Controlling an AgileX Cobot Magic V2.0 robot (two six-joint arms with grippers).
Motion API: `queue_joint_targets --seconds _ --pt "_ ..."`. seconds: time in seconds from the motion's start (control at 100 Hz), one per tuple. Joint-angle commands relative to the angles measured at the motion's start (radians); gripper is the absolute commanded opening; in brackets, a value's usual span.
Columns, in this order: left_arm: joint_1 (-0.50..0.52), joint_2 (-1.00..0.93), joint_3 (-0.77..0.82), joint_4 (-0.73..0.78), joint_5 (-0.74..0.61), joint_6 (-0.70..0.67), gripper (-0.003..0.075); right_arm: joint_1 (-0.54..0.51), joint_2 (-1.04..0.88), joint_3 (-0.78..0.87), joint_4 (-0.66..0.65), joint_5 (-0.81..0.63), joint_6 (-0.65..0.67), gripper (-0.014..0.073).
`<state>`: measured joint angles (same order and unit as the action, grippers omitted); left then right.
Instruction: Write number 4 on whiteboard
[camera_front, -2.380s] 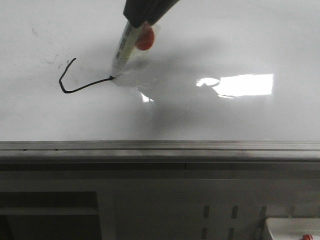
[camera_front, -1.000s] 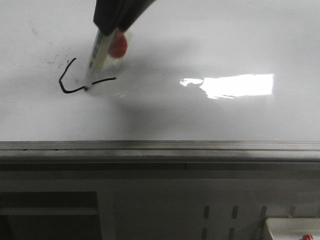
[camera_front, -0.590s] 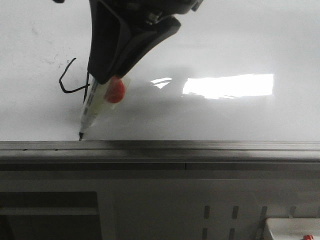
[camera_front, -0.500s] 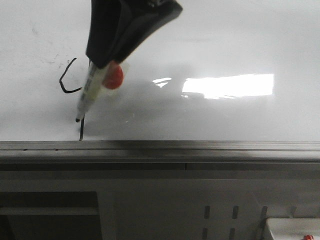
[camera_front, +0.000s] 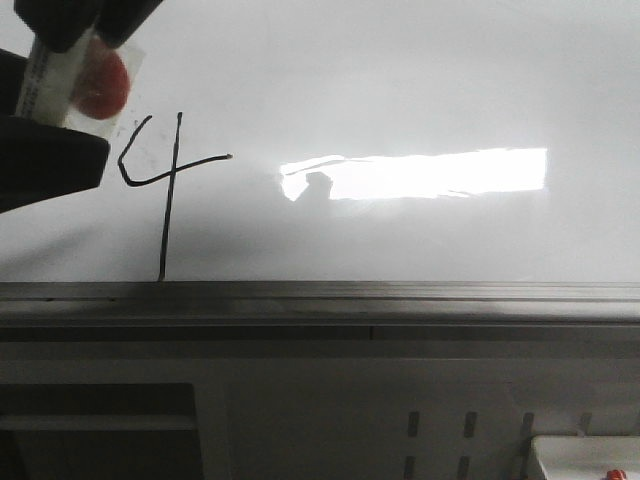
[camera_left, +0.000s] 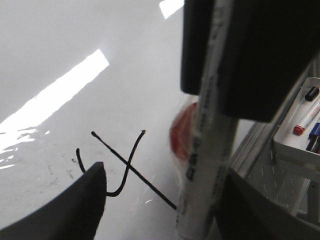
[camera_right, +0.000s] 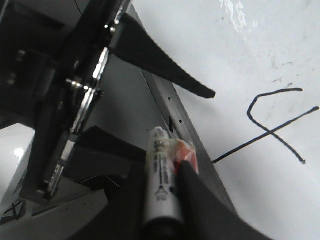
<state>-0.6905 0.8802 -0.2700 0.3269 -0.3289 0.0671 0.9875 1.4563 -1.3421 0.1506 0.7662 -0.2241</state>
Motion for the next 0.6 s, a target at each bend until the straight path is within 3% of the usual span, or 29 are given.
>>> queue_joint_targets --seconds 0.0,0.22,0.39,0.59 --pt "0.006 0.010 -0.037 -0.031 -0.094 -0.001 0.0409 -0.001 -0.039 -0.035 -0.006 -0.044 -0.008 -0.0064" --pt "0.006 0.010 -0.037 -0.031 -0.059 -0.007 0.0251 -0.001 -0.039 -0.035 -0.042 -0.046 -0.008 -0.0064" --pt "0.006 0.009 -0.037 -0.029 -0.056 -0.007 0.0197 -0.001 -0.039 -0.035 -0.042 -0.046 -0.008 -0.0064" --pt "0.006 0.009 -0.037 -0.027 -0.047 -0.007 -0.0018 -0.013 -0.039 -0.035 -0.042 -0.046 -0.001 -0.0064"
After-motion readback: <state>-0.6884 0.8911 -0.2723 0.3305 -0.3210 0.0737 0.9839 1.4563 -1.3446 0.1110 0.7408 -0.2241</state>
